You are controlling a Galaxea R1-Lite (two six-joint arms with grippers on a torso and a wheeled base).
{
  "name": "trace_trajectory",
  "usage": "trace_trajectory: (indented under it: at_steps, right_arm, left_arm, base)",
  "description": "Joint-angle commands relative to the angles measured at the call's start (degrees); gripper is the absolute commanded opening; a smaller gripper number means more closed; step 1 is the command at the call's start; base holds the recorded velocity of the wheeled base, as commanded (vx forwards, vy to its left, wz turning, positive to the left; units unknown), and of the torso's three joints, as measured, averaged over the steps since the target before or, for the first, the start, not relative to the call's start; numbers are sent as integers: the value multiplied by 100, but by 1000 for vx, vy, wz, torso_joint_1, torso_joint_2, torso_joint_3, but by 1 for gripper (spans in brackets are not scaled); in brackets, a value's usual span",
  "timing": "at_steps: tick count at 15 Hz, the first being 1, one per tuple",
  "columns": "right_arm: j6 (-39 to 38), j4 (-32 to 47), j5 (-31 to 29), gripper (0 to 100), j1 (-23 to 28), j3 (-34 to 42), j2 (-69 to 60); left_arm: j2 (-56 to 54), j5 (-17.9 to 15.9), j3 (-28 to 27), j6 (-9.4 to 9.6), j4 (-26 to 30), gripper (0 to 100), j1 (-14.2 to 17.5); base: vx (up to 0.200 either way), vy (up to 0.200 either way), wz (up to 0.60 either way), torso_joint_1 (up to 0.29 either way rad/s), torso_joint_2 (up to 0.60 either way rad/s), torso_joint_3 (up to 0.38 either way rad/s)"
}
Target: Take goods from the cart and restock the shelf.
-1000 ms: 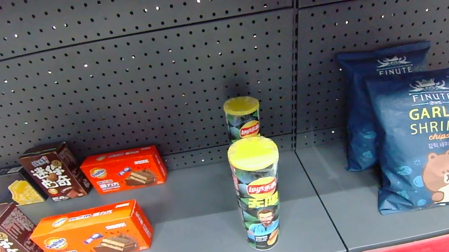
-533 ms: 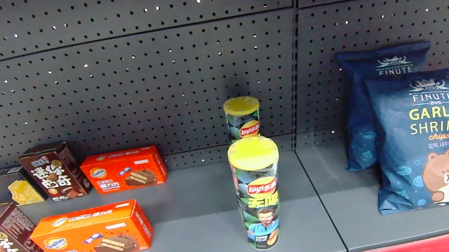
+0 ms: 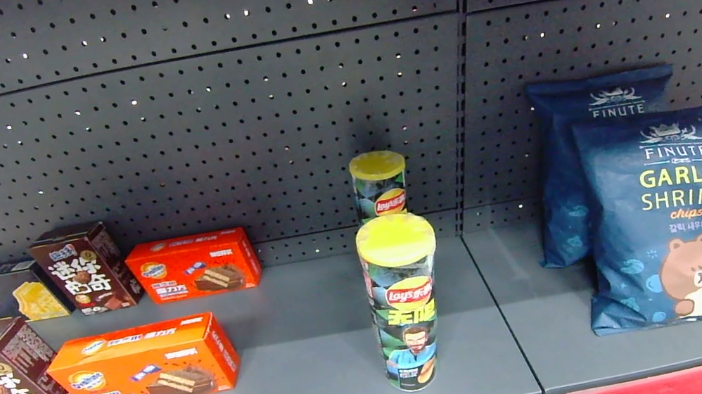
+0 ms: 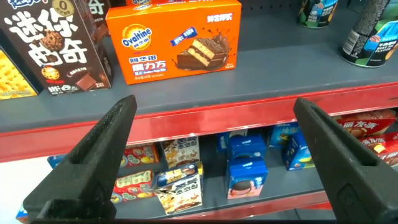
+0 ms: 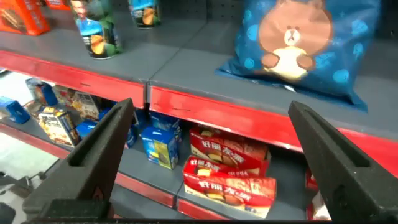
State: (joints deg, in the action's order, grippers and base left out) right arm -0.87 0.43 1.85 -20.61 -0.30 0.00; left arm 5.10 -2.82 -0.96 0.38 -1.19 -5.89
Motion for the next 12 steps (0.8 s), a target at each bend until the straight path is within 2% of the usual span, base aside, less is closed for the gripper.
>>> trace_trajectory:
  at_steps: [1, 12]
  right_arm:
    - [60, -34, -53, 100, -22, 22, 0]
    - [95, -34, -36, 100, -22, 22, 0]
  left_arm:
    - [9, -17, 0, 6, 14, 100, 0]
    - [9, -79, -9, -3, 23, 100, 0]
  base:
    - [0, 0, 0, 0, 0, 0]
    - [0, 0, 0, 0, 0, 0]
